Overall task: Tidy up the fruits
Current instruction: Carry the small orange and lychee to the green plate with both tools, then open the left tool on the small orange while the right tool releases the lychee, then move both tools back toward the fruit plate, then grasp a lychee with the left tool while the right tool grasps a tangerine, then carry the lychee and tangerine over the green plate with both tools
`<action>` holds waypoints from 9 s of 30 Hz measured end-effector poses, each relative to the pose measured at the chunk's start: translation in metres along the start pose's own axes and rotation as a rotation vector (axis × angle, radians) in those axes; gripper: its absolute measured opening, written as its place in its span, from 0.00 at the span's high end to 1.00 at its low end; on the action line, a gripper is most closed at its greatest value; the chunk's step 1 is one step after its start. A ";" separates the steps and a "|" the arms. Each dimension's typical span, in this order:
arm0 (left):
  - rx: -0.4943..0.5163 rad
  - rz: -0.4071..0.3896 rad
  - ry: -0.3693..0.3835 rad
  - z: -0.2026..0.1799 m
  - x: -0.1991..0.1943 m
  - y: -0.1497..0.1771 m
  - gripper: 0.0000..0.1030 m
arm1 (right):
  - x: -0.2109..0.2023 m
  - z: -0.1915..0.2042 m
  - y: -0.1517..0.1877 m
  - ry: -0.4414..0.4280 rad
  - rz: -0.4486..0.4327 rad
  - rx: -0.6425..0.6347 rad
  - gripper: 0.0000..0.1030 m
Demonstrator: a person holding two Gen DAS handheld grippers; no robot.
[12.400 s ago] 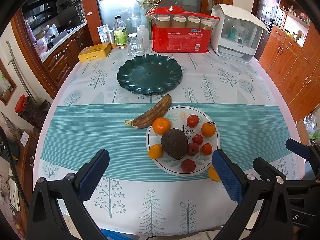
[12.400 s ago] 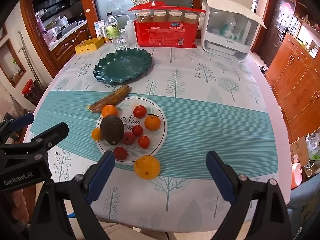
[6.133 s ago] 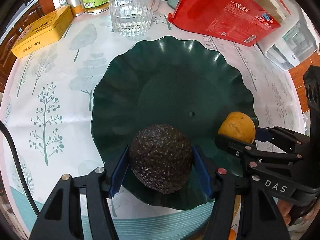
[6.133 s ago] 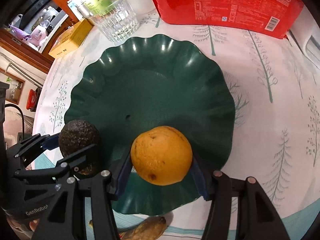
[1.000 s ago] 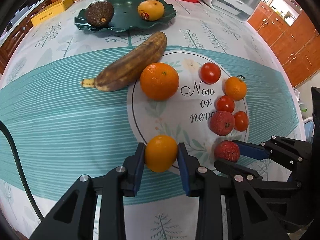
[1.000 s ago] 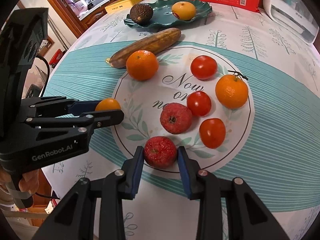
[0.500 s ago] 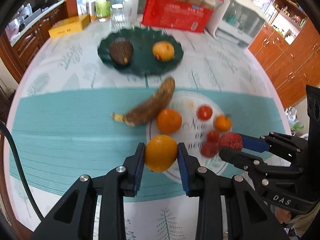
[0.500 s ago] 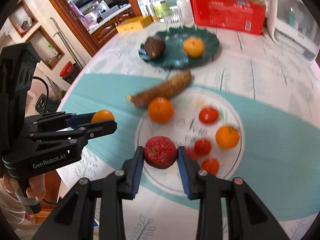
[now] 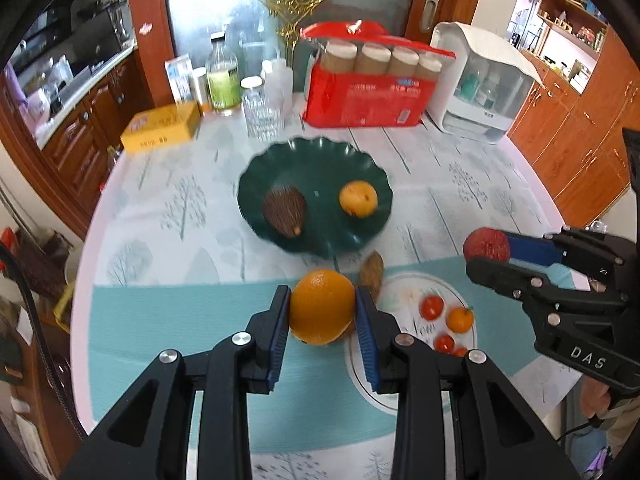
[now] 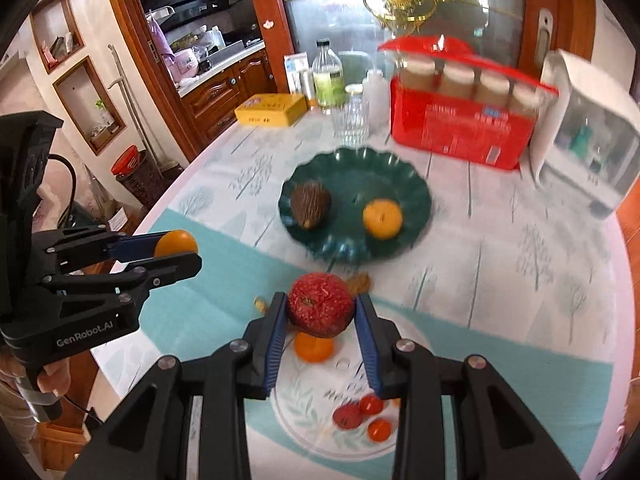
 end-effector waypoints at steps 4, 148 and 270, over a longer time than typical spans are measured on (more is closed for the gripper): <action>0.030 -0.014 -0.023 0.010 -0.003 -0.031 0.71 | 0.002 -0.005 -0.035 0.009 -0.024 0.016 0.67; 0.023 -0.044 -0.012 -0.115 0.031 0.043 0.16 | -0.010 -0.086 0.072 0.018 0.043 0.092 0.52; 0.103 -0.021 -0.043 0.056 0.057 -0.167 0.69 | 0.098 -0.063 -0.149 0.139 0.045 0.091 0.61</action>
Point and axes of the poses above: each gripper's, at about its wrist camera, not at the fingertips, and x roughly the way its jaws point, z to its left, y to its underside, the point moved 8 cm from there along x, roughly the way its jaws point, and after that the axes turned 9 degrees about y, right-handed, at the moved point
